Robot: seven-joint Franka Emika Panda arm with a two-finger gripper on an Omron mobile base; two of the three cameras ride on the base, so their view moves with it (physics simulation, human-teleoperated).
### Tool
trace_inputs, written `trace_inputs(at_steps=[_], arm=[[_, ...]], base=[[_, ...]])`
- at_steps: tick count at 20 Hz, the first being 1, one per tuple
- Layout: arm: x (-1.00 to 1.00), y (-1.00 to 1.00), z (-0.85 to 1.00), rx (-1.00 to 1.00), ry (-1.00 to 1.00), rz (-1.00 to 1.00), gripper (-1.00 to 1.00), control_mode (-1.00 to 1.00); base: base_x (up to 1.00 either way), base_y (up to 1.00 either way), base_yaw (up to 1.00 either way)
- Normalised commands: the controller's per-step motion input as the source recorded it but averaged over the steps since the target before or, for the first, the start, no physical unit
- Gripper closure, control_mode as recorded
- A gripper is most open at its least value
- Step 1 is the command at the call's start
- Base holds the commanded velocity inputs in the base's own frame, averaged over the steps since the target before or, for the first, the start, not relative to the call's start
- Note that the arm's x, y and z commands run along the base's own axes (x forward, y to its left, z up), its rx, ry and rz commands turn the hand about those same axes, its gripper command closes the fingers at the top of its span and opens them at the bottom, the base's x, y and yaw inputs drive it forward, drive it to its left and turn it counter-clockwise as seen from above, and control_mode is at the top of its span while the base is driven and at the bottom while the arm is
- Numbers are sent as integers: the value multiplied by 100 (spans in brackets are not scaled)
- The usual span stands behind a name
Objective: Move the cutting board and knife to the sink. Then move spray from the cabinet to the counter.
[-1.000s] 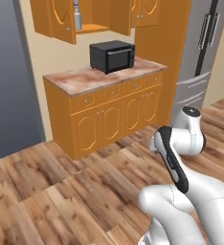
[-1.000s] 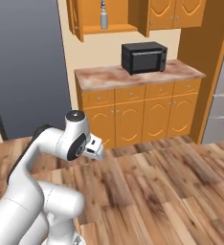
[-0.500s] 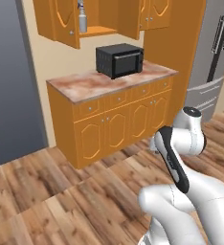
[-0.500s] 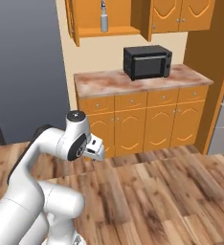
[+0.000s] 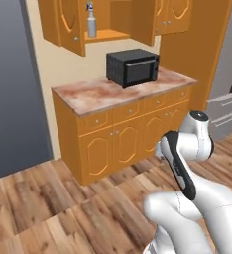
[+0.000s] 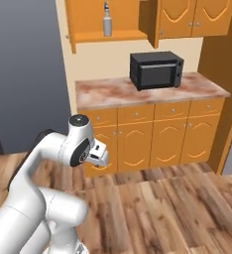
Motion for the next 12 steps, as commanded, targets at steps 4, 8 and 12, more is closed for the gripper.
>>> trace_inputs(at_steps=[4,8,12], arm=[[0,0,0,0,0,0,-100,100],[0,0,0,0,0,0,-100,100],[0,0,0,0,0,0,-100,100]], base=[[63,-27,22],[63,-25,22],[64,-24,22]])
